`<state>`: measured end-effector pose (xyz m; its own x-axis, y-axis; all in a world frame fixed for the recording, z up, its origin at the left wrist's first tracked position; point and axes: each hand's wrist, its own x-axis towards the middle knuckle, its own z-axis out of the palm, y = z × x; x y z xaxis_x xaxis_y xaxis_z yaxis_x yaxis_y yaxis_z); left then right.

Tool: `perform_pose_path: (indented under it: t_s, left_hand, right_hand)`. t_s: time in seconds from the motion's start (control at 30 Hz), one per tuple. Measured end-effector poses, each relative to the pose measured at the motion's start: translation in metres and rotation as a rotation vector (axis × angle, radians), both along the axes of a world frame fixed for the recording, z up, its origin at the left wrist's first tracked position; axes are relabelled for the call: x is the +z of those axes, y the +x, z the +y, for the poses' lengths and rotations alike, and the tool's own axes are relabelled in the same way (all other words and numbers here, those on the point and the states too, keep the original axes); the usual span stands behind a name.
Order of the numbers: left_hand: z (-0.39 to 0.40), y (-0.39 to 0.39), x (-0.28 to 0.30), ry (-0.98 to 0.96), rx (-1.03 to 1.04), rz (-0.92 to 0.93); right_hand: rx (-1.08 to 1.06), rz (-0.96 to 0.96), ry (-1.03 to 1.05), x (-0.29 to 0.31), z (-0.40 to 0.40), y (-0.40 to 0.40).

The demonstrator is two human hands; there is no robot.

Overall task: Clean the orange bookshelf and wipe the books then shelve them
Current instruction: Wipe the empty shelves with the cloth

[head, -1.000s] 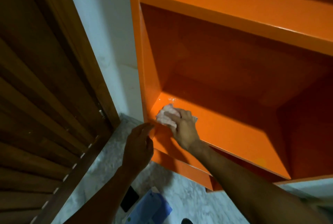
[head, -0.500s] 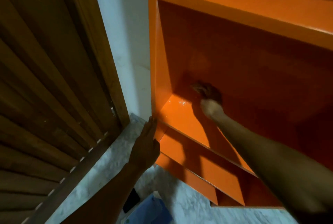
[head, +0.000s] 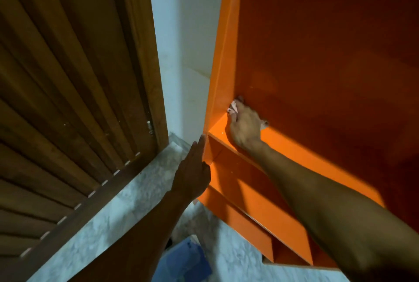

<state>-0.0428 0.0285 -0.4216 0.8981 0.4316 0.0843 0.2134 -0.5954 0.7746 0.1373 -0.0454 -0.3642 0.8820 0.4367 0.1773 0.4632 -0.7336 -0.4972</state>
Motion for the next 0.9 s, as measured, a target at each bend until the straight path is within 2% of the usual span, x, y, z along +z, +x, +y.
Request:
perform_pose_path:
  t_s: [0.27,0.3,0.4,0.47,0.57,0.73,0.9]
  left_hand:
    - [0.013,0.002,0.004,-0.116,-0.029,0.042]
    - [0.014,0.002,0.002,-0.123,-0.047,0.050]
    - [0.015,-0.004,-0.011,-0.090,-0.050,0.056]
    - [0.018,-0.016,-0.024,-0.098,0.015,0.146]
    - [0.018,-0.038,-0.051,-0.089,0.035,0.219]
    - [-0.007,-0.052,-0.079,-0.024,-0.082,0.298]
    - [-0.060,-0.035,-0.096,0.063,-0.275,0.291]
  right_hand:
    - [0.287,-0.101,0.071,-0.008,-0.024,-0.095]
    - [0.364,-0.135,0.024,-0.009,-0.030,-0.099]
    - [0.596,-0.424,-0.262,-0.018,-0.055,-0.095]
    - [0.662,-0.536,-0.420,-0.024,-0.071,-0.088]
    - [0.694,-0.628,-0.502,-0.029,-0.096,-0.083]
    - [0.679,-0.631,-0.616,-0.028,-0.155,-0.091]
    - [0.606,-0.623,-0.649,-0.031,-0.227,-0.102]
